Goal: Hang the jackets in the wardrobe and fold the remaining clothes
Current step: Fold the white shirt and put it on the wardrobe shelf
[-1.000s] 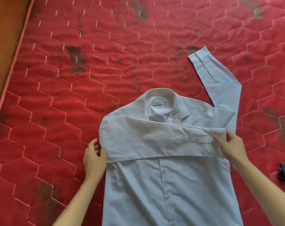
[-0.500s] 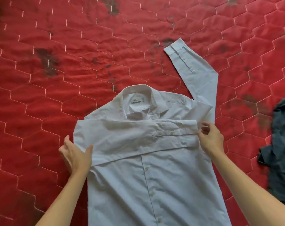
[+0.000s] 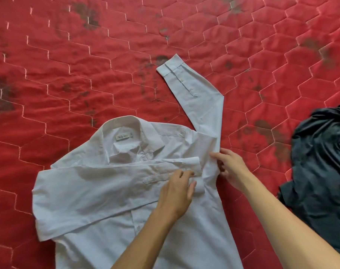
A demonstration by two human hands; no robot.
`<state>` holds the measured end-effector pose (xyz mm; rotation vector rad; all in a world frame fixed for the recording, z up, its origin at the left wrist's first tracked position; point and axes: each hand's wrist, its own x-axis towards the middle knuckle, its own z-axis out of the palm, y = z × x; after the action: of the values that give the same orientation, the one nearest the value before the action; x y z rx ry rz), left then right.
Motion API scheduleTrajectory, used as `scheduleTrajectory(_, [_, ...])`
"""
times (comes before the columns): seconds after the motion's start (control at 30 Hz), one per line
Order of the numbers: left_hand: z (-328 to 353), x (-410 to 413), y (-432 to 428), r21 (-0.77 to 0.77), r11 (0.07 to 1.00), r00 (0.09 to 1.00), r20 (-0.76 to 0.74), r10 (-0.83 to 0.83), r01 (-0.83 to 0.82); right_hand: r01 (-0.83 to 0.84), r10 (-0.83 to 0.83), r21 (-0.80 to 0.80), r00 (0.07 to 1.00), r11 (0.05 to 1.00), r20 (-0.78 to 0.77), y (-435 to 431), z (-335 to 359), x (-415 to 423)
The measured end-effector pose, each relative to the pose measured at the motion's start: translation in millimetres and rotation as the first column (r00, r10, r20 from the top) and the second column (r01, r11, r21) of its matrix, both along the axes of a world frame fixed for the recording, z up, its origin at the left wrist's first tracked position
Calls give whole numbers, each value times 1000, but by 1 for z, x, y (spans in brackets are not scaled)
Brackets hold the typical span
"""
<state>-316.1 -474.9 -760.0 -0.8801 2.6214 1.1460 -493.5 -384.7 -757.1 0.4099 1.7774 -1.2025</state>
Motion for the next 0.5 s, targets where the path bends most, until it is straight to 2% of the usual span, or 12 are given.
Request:
scheduleTrajectory(0.07, [-1, -16, 10, 55, 998, 999, 7, 42, -43, 90, -45, -171, 966, 981, 255, -5, 7, -7])
scheduleTrajectory(0.13, [-8, -23, 12, 113, 992, 998, 2, 64, -63, 221, -65, -277, 876, 935, 479, -8, 18, -14])
scheduleTrajectory(0.27, [-23, -27, 4, 190, 978, 996, 3, 90, -89, 393, -51, -378, 747, 838, 663, 5, 25, -27])
scheduleTrajectory(0.33, [-25, -27, 2, 179, 980, 996, 25, 86, -89, 504, -99, -419, 720, 755, 686, 13, 24, -38])
scheduleTrajectory(0.43, [-28, -29, 1, 130, 991, 999, 41, 33, -38, 563, -286, -430, 781, 705, 555, 24, 27, -61])
scheduleTrajectory(0.5, [-29, -34, 0, 93, 996, 998, 69, 7, -14, 611, -385, -442, 775, 657, 501, 33, 26, -75])
